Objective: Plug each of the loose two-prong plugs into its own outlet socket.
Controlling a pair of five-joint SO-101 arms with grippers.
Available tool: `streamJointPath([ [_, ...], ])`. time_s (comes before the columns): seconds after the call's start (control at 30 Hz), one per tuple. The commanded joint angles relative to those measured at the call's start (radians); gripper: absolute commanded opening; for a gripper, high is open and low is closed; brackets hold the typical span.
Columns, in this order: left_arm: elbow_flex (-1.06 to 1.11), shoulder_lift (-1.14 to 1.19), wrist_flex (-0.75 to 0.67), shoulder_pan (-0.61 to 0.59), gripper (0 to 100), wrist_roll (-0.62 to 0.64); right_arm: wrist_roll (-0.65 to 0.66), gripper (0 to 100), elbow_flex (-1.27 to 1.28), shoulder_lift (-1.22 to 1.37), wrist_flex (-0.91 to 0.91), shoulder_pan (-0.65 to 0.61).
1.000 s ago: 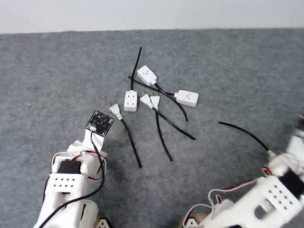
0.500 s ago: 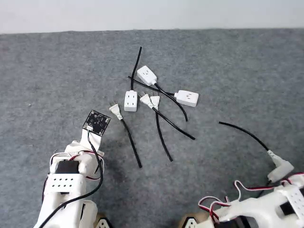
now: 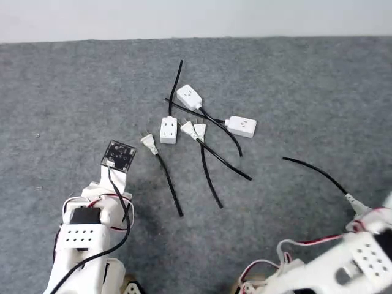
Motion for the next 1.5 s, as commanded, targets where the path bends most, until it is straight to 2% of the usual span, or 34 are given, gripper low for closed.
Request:
streamJointPath([
  [0.0,-0.010,-0.017,-0.046,-0.032,2,0.097,-0.121,8.4,-0.066,-0.108,0.131,-0.259],
  [0.1,-0.010,-0.017,-0.087,-0.086,2,0.121,-0.209,1.4,-0.061,-0.153,0.140,-0.522],
  [0.17,-0.018,-0.017,-0.087,-0.104,3,0.124,-0.230,3.5,-0.061,-0.154,0.104,-0.676],
  [0.27,-0.033,-0.011,-0.063,-0.121,12,0.163,-0.281,9.5,-0.061,-0.130,0.015,-0.863],
  [0.37,-0.033,-0.011,-0.064,-0.126,18,0.187,-0.333,12.1,-0.066,-0.065,-0.099,-0.970],
  [0.5,-0.047,-0.008,-0.063,-0.120,19,0.198,-0.434,9.5,-0.023,0.056,-0.200,-0.989],
  [0.57,-0.076,-0.006,-0.058,-0.118,18,0.250,-0.462,7.7,0.048,0.108,-0.297,-0.989],
  [0.63,-0.108,0.003,-0.058,-0.101,16,0.295,-0.446,6.0,0.118,0.142,-0.420,-0.967],
  [0.73,-0.199,0.087,-0.015,-0.012,15,0.331,-0.433,5.6,0.170,0.151,-0.526,-0.924],
  [0.87,-0.401,0.285,0.051,0.104,16,0.419,-0.430,5.8,0.180,0.154,-0.535,-0.923],
  [1.07,-0.679,0.571,0.048,0.269,16,0.494,-0.423,5.8,0.181,0.156,-0.538,-0.914],
  [1.17,-0.831,0.721,0.046,0.296,16,0.539,-0.413,5.8,0.181,0.156,-0.536,-0.914],
  [1.47,-1.184,1.112,0.046,0.313,16,0.535,-0.384,5.8,0.181,0.156,-0.535,-0.923],
])
